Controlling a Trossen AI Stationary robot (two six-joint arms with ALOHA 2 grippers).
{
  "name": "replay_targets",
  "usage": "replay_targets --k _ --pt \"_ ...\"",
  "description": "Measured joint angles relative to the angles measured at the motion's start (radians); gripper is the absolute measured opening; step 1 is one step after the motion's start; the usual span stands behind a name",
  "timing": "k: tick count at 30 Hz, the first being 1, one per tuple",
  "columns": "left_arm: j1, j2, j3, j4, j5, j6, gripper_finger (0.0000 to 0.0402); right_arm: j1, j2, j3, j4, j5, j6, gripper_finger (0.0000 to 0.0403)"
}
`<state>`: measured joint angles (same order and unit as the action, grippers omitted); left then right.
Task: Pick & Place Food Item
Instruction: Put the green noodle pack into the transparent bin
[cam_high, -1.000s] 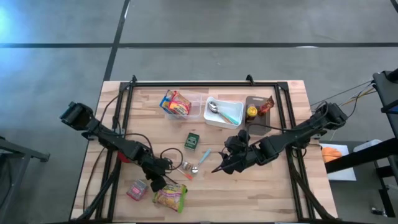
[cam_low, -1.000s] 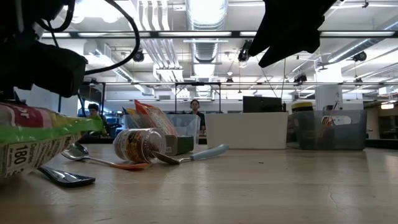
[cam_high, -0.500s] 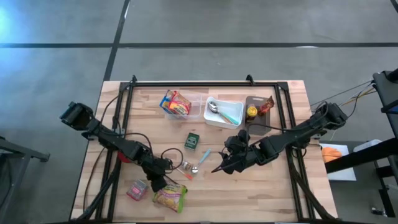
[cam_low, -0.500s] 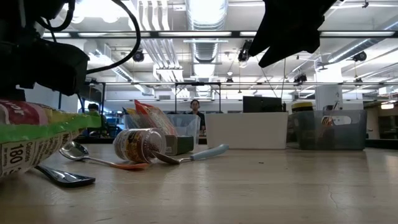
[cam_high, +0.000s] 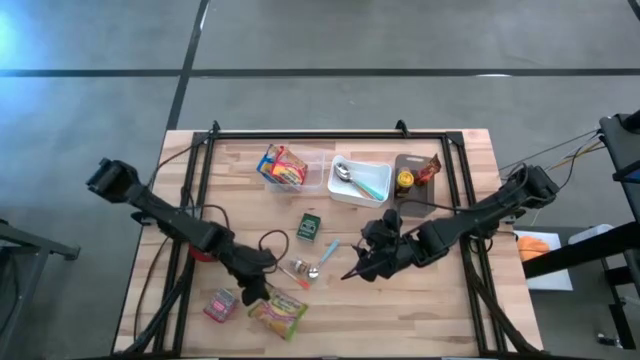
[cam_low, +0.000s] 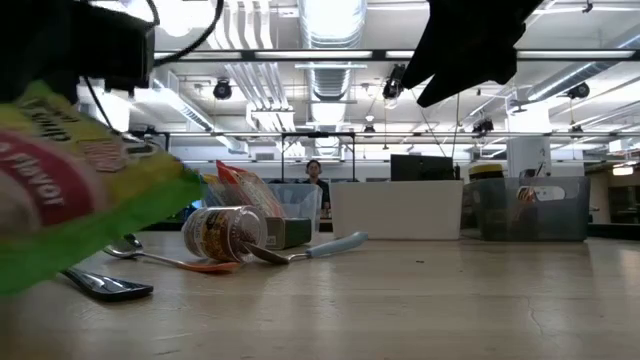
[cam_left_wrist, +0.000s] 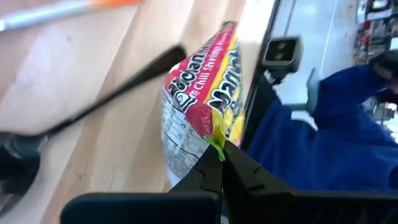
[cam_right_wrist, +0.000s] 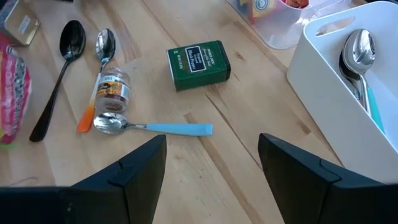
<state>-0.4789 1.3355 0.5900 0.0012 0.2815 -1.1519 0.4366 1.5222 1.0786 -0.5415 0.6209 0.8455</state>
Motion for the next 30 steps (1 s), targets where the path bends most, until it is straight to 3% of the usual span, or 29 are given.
replay_targets --k 19,25,30 --pt "0.029 -0.303 0.000 0.000 -0.215 0.143 0.0000 0.005 0.000 0.000 0.000 0.000 0.000 0.0253" --pt "0.114 -0.361 0.000 -0.005 -0.213 0.176 0.0000 0.004 0.000 -0.002 0.000 0.000 0.011 0.0253" --pt "0.253 -0.406 0.001 -0.005 -0.154 0.185 0.0000 0.005 0.000 -0.003 0.001 0.000 0.012 0.0253"
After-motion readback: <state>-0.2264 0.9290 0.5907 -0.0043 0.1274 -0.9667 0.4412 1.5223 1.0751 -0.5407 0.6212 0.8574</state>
